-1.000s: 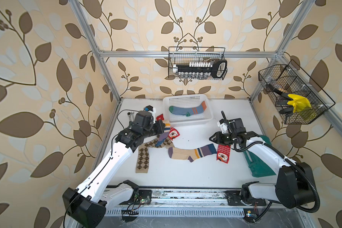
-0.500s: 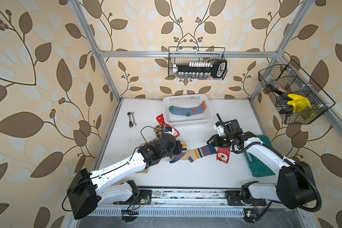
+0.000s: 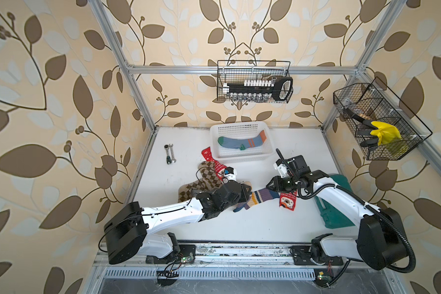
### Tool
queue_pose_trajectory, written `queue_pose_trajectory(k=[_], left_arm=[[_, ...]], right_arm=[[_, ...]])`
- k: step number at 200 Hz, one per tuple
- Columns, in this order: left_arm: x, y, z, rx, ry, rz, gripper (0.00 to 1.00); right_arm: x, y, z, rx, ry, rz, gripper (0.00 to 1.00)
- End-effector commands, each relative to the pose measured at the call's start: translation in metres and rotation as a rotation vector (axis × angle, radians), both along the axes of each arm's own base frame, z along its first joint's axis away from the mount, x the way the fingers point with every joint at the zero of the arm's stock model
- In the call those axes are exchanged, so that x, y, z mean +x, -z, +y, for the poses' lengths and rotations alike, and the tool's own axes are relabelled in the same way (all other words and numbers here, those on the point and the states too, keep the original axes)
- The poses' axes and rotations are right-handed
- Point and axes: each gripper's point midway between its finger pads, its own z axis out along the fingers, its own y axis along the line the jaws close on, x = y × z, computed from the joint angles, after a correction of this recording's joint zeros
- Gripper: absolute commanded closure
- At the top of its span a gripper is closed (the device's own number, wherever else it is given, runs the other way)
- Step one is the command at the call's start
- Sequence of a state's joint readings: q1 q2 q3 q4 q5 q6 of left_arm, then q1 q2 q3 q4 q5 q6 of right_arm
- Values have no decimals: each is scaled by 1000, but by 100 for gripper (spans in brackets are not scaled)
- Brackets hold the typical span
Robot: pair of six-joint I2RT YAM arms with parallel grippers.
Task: Place the socks together as a pair
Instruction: Flatten out the sock at the center of the board.
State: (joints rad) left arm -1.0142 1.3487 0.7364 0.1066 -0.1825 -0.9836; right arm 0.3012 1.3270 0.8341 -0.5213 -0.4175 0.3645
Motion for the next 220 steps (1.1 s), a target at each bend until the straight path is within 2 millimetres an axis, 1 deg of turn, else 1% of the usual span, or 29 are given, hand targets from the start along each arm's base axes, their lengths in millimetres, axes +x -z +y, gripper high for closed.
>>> queue_pose_trajectory(k=[1, 11, 15, 25, 35, 39, 44, 49, 52, 53, 57, 67, 81, 89, 96, 105, 120, 132, 134, 148, 156, 167, 181, 198, 206, 220], left_arm=[[-1, -20, -26, -59, 63, -23, 46], [-2, -22, -32, -54, 95, -28, 40], [-3, -24, -33, -47, 107, -32, 35], [-3, -27, -35, -13, 131, -39, 26], [-3, -29, -37, 25, 154, -44, 23], [-3, -30, -37, 48, 170, -53, 17], [-3, -32, -37, 76, 187, -64, 15], [-3, -32, -37, 108, 205, -69, 9], [-3, -35, -39, 120, 221, -79, 7], [-3, -36, -39, 124, 227, -80, 7], [-3, -25, -41, 177, 251, -61, 7], [-4, -18, -39, 273, 290, -23, 5], [-16, -1, -39, 352, 376, 46, 4], [-23, 10, -35, 376, 399, 89, 4], [-31, 18, -34, 366, 424, 121, 4], [-41, 29, -28, 355, 435, 160, 3], [-54, 38, -14, 337, 427, 194, 3], [-59, 40, 1, 349, 397, 200, 3], [-59, 33, 3, 339, 390, 186, 3], [-55, 21, 23, 358, 326, 134, 4], [-48, 14, 35, 375, 281, 102, 4], [-35, 4, 49, 373, 224, 82, 5], [-16, -5, 65, 312, 160, 79, 5], [6, -7, 87, 240, 80, 81, 5], [12, -3, 96, 221, 55, 89, 5], [15, 6, 101, 207, 37, 106, 6]], right_arm=[[-2, -4, -4, -27, -5, -20, 61], [-3, -1, -6, -37, -2, -15, 61], [-3, -1, -6, -38, 0, -14, 61], [-4, 0, -7, -41, 2, -9, 61], [-5, 0, -7, -41, 2, -5, 61], [-5, 0, -7, -43, 2, -2, 60], [-6, 1, -7, -45, 4, 0, 61], [-7, 1, -7, -48, 3, 2, 60], [-7, 1, -7, -50, 3, 3, 60], [-7, 1, -7, -51, 3, 2, 60], [-7, 1, -6, -55, 1, 2, 60], [-9, 2, -7, -63, 1, 6, 60], [-11, 3, -6, -75, -3, 10, 60], [-12, 4, -6, -81, -4, 14, 60], [-12, 4, -7, -85, -4, 17, 60], [-13, 5, -6, -89, -5, 20, 60], [-13, 6, -4, -91, -11, 26, 60], [-11, 5, -1, -88, -16, 22, 60], [-11, 5, -1, -89, -16, 23, 60], [-9, 3, 3, -89, -22, 19, 60], [-8, 2, 5, -91, -29, 16, 60], [-8, 1, 9, -105, -41, 11, 58], [-12, 1, 13, -149, -64, 5, 54], [-21, 1, 18, -219, -93, -4, 49], [-27, 2, 20, -250, -103, -4, 46], [-40, 4, 25, -288, -123, -2, 42]])
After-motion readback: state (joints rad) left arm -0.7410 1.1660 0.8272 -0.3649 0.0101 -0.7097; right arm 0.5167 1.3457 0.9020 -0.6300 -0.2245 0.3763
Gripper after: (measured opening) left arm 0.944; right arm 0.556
